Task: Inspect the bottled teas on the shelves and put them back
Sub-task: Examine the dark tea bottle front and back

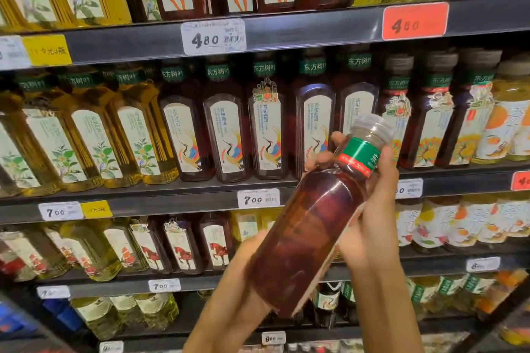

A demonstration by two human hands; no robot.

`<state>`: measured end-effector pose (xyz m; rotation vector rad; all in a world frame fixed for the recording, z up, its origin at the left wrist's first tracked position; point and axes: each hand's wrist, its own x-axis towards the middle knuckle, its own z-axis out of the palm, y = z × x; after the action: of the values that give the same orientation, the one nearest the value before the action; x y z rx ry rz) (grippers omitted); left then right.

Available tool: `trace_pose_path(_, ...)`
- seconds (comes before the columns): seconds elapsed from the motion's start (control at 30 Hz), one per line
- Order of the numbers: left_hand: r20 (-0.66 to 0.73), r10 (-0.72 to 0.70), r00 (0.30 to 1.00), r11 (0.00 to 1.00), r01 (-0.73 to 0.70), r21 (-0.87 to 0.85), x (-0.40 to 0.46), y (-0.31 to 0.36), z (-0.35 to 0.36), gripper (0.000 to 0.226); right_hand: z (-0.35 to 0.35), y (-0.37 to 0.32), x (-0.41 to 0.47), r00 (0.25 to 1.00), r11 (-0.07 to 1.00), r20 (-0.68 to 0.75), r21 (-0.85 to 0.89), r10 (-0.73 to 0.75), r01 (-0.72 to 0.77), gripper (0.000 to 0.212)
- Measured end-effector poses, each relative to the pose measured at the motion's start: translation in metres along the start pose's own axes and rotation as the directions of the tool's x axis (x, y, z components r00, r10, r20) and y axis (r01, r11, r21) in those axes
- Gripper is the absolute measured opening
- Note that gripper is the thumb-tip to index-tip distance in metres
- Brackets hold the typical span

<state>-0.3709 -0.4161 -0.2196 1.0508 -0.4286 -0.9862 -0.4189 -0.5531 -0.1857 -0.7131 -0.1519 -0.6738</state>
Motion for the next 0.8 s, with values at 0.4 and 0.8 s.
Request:
trace_pose_path(0.4, -0.179, 0.192, 0.965, 0.974, -0.166, 0.152, -0.030, 0.002, 0.012, 0.049, 0.013, -0.013, -0.004, 0.998, 0.964, 0.042, -0.265, 0.037, -0.025, 0.045)
trace_pose_path(0.8, -0.106, -0.041, 0.993, 0.883, 0.086, 0.462, -0.025, -0.011, 0.013, 0.101, 0.013, -0.008, -0.001, 0.993, 0.882, -0.090, -0.458, 0.078, -0.111, 0.047)
